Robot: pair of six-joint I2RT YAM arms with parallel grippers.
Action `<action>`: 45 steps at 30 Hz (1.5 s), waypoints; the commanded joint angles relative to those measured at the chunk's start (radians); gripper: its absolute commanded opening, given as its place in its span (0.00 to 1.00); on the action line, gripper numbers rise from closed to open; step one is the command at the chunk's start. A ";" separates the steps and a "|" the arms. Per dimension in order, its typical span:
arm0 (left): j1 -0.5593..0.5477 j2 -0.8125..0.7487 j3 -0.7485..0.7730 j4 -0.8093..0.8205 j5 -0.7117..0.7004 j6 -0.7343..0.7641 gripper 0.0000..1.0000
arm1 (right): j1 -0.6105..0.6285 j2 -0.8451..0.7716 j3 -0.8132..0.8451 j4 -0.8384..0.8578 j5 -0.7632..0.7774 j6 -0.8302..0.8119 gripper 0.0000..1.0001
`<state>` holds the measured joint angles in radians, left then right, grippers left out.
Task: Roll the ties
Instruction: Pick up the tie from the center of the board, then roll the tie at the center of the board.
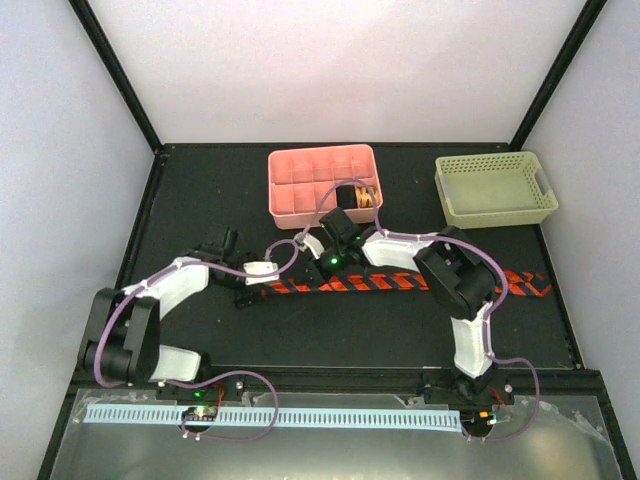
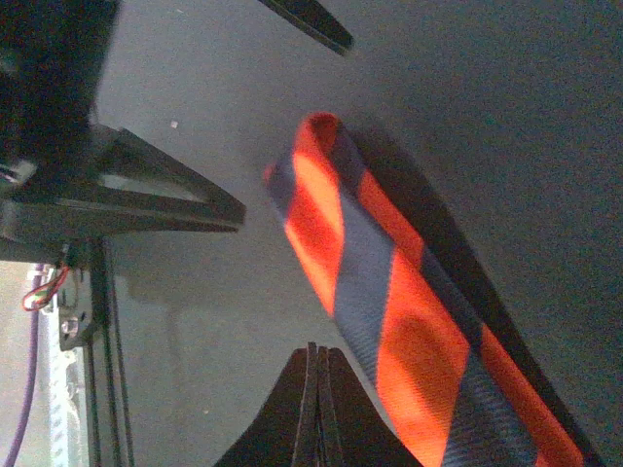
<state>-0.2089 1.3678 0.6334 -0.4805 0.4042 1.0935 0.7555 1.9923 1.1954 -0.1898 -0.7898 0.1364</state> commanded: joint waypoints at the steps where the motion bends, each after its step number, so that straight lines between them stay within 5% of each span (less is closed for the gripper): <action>1: -0.008 0.049 0.055 -0.021 0.020 0.098 0.81 | 0.004 0.048 0.026 0.017 0.071 0.040 0.02; 12: -0.022 0.149 0.096 -0.039 -0.025 0.112 0.58 | 0.004 0.128 0.017 -0.002 0.113 0.064 0.02; 21: -0.049 0.059 0.131 -0.122 0.064 0.081 0.33 | 0.004 0.133 0.015 -0.009 0.107 0.070 0.02; 35: -0.211 0.097 0.269 -0.165 0.066 -0.071 0.32 | -0.021 0.087 0.026 -0.020 0.039 0.076 0.02; 45: -0.224 0.127 0.280 -0.154 0.049 -0.094 0.30 | -0.087 -0.069 -0.068 -0.040 -0.078 0.060 0.19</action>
<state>-0.4191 1.4818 0.8848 -0.6224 0.4446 1.0187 0.6884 1.9907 1.1629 -0.2272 -0.7898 0.1947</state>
